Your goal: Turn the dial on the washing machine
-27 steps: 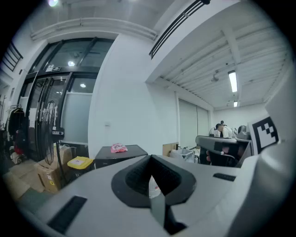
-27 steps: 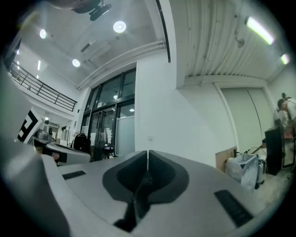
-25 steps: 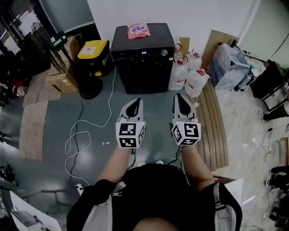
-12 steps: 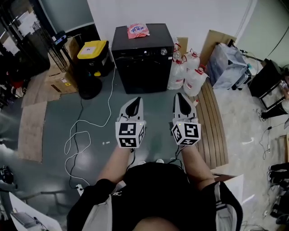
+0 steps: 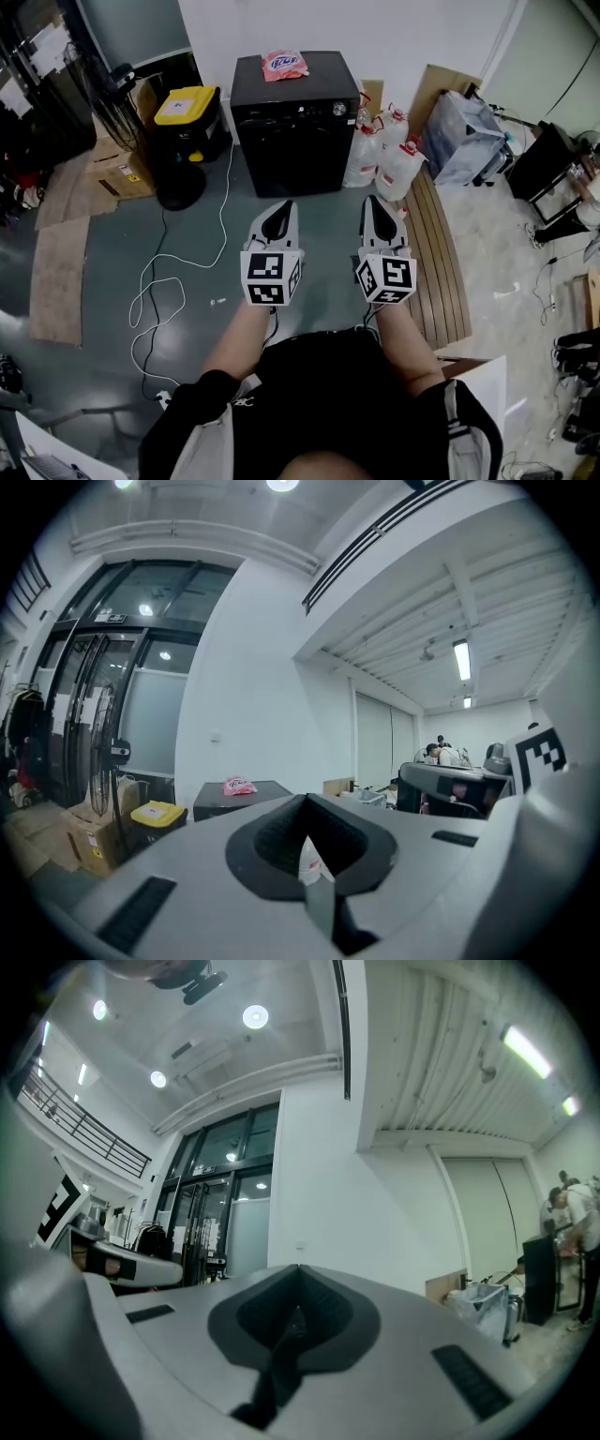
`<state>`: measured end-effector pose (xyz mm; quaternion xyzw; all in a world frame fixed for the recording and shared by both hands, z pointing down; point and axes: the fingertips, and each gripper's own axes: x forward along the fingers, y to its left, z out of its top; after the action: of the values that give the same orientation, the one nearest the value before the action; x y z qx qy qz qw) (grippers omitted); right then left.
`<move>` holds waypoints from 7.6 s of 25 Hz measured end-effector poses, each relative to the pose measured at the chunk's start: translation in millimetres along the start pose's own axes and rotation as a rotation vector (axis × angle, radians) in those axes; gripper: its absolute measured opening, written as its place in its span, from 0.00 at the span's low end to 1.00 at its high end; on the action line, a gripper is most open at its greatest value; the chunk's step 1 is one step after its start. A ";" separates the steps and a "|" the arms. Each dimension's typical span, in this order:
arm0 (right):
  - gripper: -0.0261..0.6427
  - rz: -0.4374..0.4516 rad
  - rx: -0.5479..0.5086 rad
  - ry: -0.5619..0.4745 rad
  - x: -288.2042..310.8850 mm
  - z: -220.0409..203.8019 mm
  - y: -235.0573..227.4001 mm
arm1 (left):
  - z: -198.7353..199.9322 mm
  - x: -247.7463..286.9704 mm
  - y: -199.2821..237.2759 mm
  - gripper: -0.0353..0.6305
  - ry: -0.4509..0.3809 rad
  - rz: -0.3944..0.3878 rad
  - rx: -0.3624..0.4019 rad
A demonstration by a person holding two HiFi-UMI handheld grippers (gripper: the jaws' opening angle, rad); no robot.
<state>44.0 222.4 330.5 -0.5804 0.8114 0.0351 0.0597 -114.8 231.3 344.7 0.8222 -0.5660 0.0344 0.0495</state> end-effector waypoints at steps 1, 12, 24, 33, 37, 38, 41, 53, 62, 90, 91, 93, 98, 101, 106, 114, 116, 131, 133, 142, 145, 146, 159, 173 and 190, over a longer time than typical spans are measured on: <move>0.03 -0.004 -0.003 0.001 0.9 -1.6 2.6 | -2.5 0.6 2.3 0.07 0.003 -0.006 0.001; 0.04 -0.021 -0.012 -0.014 21.0 -7.3 8.9 | 0.9 12.9 24.0 0.07 -0.025 -0.018 0.016; 0.04 0.049 -0.008 -0.049 119.8 -35.9 -44.7 | 2.5 115.6 47.9 0.07 -0.027 0.047 0.036; 0.04 0.151 0.006 -0.002 263.0 -70.5 -121.5 | 5.9 266.5 72.5 0.07 0.027 0.145 0.028; 0.04 0.207 0.006 0.020 320.9 -80.4 -153.9 | 13.1 337.8 77.0 0.07 0.048 0.170 0.002; 0.04 0.226 0.017 0.031 333.5 -84.4 -161.3 | 13.6 353.6 76.6 0.07 0.052 0.175 -0.003; 0.04 0.275 0.019 0.052 367.2 -93.5 -181.8 | 13.1 394.8 75.2 0.07 0.074 0.190 -0.012; 0.04 0.394 -0.124 0.154 451.8 -151.0 -212.4 | -10.9 465.2 103.3 0.07 0.141 0.273 -0.059; 0.16 0.525 -0.393 0.236 477.7 -199.1 -197.5 | -27.7 471.1 125.3 0.07 0.157 0.287 -0.084; 0.34 0.711 -1.489 0.301 555.1 -413.9 -208.4 | -82.9 475.3 158.8 0.07 0.234 0.420 -0.194; 0.35 0.699 -1.490 0.290 558.3 -418.2 -208.7 | -86.0 479.0 159.8 0.07 0.237 0.417 -0.193; 0.37 0.661 -1.485 0.283 563.3 -425.9 -212.8 | -93.8 485.3 158.9 0.07 0.246 0.410 -0.191; 0.42 0.549 -1.461 0.274 568.0 -430.4 -217.9 | -123.2 492.5 155.4 0.07 0.274 0.393 -0.206; 0.42 0.526 -1.452 0.264 568.8 -439.3 -214.3 | -144.8 496.8 156.5 0.07 0.301 0.388 -0.213; 0.42 0.466 -1.475 0.245 577.4 -444.9 -217.3 | -162.4 501.7 158.0 0.07 0.315 0.384 -0.225; 0.41 0.419 -1.396 0.251 578.8 -442.6 -214.6 | -171.7 494.0 162.5 0.07 0.318 0.390 -0.223; 0.41 0.422 -1.327 0.263 580.1 -438.5 -212.9 | -171.2 491.4 163.6 0.07 0.315 0.395 -0.228; 0.38 0.241 -0.847 0.430 587.1 -444.1 -227.8 | -163.1 481.8 165.5 0.07 0.310 0.427 -0.223; 0.38 0.240 -0.794 0.440 586.1 -443.3 -229.9 | -162.0 480.8 163.9 0.07 0.312 0.429 -0.222; 0.38 0.177 -0.396 0.570 588.0 -437.1 -236.4 | -155.7 476.4 163.7 0.07 0.314 0.431 -0.213; 0.38 0.180 -0.397 0.575 587.9 -437.2 -236.1 | -152.8 475.9 163.5 0.07 0.311 0.432 -0.210; 0.38 0.183 -0.400 0.574 587.9 -437.0 -236.5 | -151.8 475.7 163.4 0.07 0.311 0.433 -0.209; 0.37 0.175 -0.093 0.579 591.6 -438.4 -243.1 | -149.9 479.2 167.1 0.07 0.310 0.432 -0.207; 0.37 0.178 0.021 0.576 590.3 -439.0 -244.7 | -147.4 479.6 171.3 0.07 0.309 0.431 -0.204; 0.37 0.160 0.487 0.581 586.4 -436.4 -258.5 | -139.2 478.7 170.1 0.07 0.286 0.421 -0.194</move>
<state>76.9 -466.2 685.2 -0.4697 0.8218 -0.3201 -0.0395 -103.0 -256.1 544.1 0.6646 -0.7124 0.1053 0.1992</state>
